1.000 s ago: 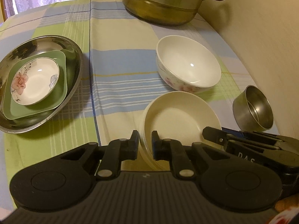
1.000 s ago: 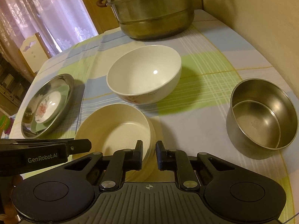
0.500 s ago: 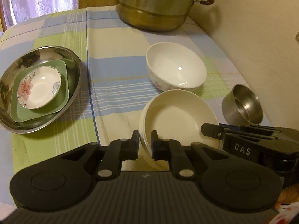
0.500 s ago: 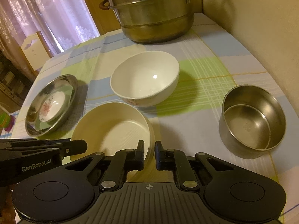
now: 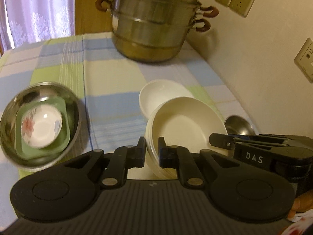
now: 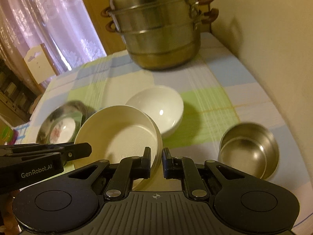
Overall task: Organize plates and bowls
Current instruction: 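Carry the cream bowl with both grippers and lower it into the white floral bowl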
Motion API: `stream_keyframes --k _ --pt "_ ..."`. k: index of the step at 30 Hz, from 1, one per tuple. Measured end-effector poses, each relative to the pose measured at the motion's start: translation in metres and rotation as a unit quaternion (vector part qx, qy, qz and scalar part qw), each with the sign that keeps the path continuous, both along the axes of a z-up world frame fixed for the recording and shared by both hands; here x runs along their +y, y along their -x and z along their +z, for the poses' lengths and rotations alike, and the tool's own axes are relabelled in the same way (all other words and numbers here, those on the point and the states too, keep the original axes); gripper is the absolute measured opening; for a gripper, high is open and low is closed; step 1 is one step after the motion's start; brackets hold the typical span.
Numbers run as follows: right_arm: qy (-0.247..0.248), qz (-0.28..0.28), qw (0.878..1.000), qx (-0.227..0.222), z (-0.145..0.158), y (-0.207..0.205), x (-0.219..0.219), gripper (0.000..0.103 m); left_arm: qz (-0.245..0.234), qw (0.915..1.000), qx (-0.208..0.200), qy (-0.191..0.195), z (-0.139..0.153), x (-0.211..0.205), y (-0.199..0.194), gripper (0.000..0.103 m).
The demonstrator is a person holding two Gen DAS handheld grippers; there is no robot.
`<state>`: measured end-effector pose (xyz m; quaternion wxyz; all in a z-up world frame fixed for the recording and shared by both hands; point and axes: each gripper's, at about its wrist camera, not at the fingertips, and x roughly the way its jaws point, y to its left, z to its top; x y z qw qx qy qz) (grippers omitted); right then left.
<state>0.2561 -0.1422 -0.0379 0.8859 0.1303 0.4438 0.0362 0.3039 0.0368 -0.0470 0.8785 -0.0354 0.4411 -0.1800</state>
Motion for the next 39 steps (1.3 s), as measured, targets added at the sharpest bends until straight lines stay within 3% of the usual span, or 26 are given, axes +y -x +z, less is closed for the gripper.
stream_keyframes --k 14,25,39 --pt "-0.013 -0.029 0.999 -0.012 0.018 -0.062 -0.028 0.012 -0.004 0.9997 -0.022 0.004 0.013 -0.022 -0.059 0.011" --pt "-0.009 -0.031 0.999 0.017 -0.003 -0.096 -0.031 0.012 0.003 1.0 -0.003 -0.009 -0.009 -0.029 -0.094 0.011" --pt "-0.012 -0.032 0.998 0.056 -0.029 -0.114 -0.034 0.012 0.006 0.9995 0.025 -0.019 -0.03 -0.031 -0.111 0.011"
